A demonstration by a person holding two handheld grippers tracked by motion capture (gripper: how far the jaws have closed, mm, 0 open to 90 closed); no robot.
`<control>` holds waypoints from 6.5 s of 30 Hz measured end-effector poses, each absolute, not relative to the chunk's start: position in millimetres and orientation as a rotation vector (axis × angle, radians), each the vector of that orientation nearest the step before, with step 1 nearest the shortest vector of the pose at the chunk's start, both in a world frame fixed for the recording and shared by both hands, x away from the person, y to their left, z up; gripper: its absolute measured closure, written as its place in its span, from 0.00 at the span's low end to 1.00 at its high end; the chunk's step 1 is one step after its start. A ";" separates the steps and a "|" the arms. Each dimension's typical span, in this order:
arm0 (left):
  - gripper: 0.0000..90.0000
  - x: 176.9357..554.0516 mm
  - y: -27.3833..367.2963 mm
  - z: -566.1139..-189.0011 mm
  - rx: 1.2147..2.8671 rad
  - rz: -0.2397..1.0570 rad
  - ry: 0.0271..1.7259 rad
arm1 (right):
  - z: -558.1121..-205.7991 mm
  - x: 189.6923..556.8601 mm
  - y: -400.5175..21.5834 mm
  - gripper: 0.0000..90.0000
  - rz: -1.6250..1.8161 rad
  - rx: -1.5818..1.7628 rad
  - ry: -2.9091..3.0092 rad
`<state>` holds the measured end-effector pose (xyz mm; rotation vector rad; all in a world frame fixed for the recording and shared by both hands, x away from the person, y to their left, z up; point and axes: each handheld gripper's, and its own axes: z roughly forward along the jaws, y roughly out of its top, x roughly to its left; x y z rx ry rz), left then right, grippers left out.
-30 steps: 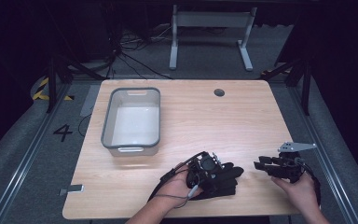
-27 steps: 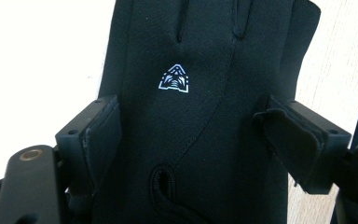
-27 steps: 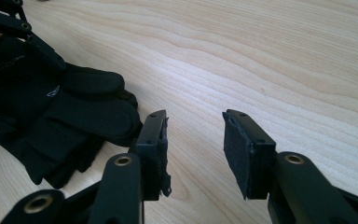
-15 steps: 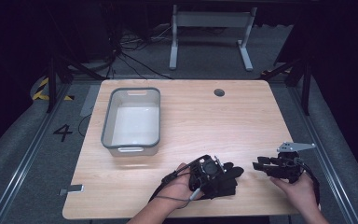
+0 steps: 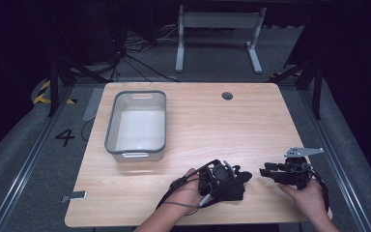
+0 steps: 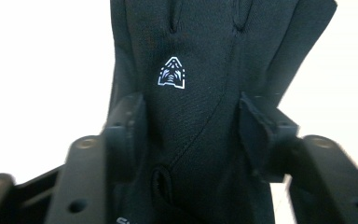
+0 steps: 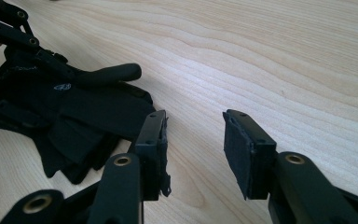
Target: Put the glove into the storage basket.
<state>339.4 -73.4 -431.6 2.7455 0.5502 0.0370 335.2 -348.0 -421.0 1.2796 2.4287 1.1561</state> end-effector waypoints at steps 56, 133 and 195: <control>0.71 348.0 -28.8 -364.8 2.603 -0.071 0.661 | -427.5 336.9 -349.4 0.66 1.140 1.291 2.446; 0.71 474.1 136.9 -297.6 2.155 0.315 1.489 | -442.8 338.4 -344.0 0.67 1.017 1.262 2.490; 0.45 517.5 159.7 -367.2 2.095 0.150 1.683 | -440.0 334.9 -344.8 0.66 1.060 1.238 2.487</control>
